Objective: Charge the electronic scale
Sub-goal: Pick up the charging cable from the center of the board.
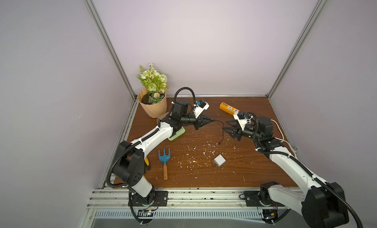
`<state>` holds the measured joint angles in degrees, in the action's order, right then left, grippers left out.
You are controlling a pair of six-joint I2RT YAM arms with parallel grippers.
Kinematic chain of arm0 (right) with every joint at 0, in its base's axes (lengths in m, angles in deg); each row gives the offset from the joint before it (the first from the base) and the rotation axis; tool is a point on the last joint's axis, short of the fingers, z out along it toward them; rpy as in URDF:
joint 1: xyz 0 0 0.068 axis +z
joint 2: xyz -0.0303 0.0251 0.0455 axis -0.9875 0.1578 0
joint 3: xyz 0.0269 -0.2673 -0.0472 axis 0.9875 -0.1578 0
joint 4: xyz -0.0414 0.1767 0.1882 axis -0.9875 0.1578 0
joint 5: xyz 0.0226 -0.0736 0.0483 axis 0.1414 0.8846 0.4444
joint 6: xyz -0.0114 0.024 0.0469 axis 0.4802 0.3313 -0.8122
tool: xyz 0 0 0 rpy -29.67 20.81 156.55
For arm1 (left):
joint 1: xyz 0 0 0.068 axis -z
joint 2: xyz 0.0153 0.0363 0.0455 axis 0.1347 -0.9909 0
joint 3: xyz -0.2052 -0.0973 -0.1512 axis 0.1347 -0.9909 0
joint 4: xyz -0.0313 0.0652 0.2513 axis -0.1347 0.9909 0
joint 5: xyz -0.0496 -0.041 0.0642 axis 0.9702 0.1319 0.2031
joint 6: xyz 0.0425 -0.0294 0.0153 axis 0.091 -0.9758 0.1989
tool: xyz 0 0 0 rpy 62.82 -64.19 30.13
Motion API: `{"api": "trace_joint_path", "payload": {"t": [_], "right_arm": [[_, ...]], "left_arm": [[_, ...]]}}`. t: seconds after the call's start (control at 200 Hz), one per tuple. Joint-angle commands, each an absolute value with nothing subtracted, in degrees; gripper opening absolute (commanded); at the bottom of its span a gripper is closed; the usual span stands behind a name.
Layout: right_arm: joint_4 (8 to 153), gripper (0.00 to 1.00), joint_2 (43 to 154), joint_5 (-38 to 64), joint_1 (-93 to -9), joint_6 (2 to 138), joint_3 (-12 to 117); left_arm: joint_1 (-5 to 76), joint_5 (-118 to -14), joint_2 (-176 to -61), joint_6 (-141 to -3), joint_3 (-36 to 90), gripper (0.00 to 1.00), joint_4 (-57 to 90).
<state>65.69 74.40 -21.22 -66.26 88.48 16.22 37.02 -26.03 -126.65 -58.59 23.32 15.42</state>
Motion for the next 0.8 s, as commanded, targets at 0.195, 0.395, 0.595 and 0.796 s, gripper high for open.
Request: {"api": "trace_joint_path", "payload": {"t": [0.195, 0.395, 0.595, 0.796], "right_arm": [[52.5, 0.57, 77.4, -26.7, -66.0, 72.6, 20.8], [57.1, 0.56, 79.0, -31.5, -66.0, 75.4, 24.5], [60.3, 0.55, 82.6, -36.9, -65.8, 76.1, 28.5], [66.9, 0.47, 85.0, -40.8, -63.9, 81.1, 31.9]], "left_arm": [[37.7, -22.0, -123.5, -77.6, 21.2, 0.07, 3.7], [38.0, -19.8, -121.8, -77.5, 20.2, 0.07, 3.2], [38.6, -18.6, -120.6, -76.1, 19.6, 0.07, 3.5], [38.9, -18.1, -120.1, -75.5, 19.5, 0.06, 3.2]]}}
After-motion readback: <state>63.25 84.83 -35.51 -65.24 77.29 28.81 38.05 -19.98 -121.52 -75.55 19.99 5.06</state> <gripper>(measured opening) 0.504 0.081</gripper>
